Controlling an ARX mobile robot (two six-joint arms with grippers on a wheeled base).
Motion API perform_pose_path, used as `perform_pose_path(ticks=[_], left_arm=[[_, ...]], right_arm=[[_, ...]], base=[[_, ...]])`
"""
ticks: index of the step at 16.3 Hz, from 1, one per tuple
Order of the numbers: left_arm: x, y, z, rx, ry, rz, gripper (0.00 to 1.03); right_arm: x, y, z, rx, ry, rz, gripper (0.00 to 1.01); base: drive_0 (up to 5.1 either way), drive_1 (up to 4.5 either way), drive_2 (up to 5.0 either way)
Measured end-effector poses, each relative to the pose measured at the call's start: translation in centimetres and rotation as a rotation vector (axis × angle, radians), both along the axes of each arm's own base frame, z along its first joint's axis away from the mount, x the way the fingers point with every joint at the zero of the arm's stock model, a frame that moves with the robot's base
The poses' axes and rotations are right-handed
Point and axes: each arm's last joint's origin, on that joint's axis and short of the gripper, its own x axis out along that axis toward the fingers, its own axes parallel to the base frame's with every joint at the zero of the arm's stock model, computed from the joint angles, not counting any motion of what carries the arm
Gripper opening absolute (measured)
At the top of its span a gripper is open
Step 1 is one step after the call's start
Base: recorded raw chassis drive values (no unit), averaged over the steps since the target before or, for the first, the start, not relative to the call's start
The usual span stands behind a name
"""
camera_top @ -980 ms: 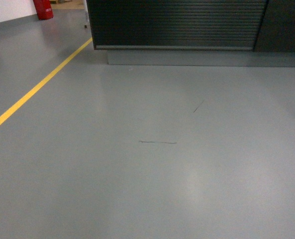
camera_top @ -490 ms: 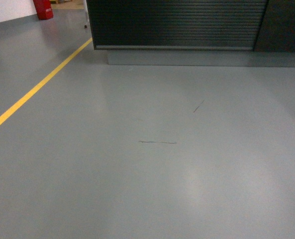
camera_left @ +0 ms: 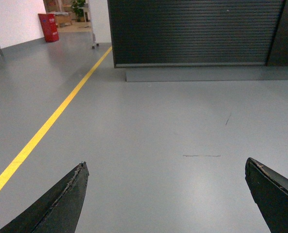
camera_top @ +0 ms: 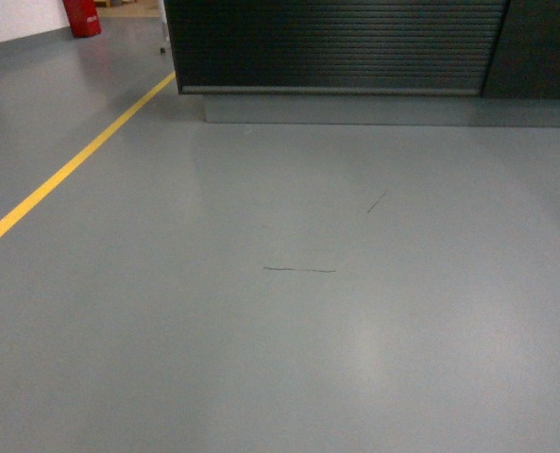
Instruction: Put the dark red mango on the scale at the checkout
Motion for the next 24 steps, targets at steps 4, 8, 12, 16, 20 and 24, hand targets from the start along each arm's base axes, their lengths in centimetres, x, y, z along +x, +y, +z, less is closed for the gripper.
perform_pose_path(ticks=[4, 8, 12, 16, 20, 24], left_arm=[[0.0, 0.0, 0.0, 0.0, 0.0, 0.0, 0.98], [0.0, 0.0, 0.0, 0.0, 0.0, 0.0, 0.98], [0.0, 0.0, 0.0, 0.0, 0.0, 0.0, 0.98], [0.0, 0.0, 0.0, 0.0, 0.0, 0.0, 0.98], [0.0, 0.0, 0.0, 0.0, 0.0, 0.0, 0.98], [0.0, 0.0, 0.0, 0.0, 0.0, 0.0, 0.98]], right_arm=[[0.0, 0.0, 0.0, 0.0, 0.0, 0.0, 0.98], [0.0, 0.0, 0.0, 0.0, 0.0, 0.0, 0.98], [0.0, 0.0, 0.0, 0.0, 0.0, 0.0, 0.98], [0.0, 0.0, 0.0, 0.0, 0.0, 0.0, 0.98], [0.0, 0.0, 0.0, 0.0, 0.0, 0.0, 0.98], [0.0, 0.0, 0.0, 0.0, 0.0, 0.0, 0.98]], base=[[0.0, 0.0, 0.0], [0.0, 0.0, 0.0], [0.0, 0.0, 0.0], [0.0, 0.7, -0.6], [0.1, 1.42, -1.3], [0.0, 1.43, -1.3]])
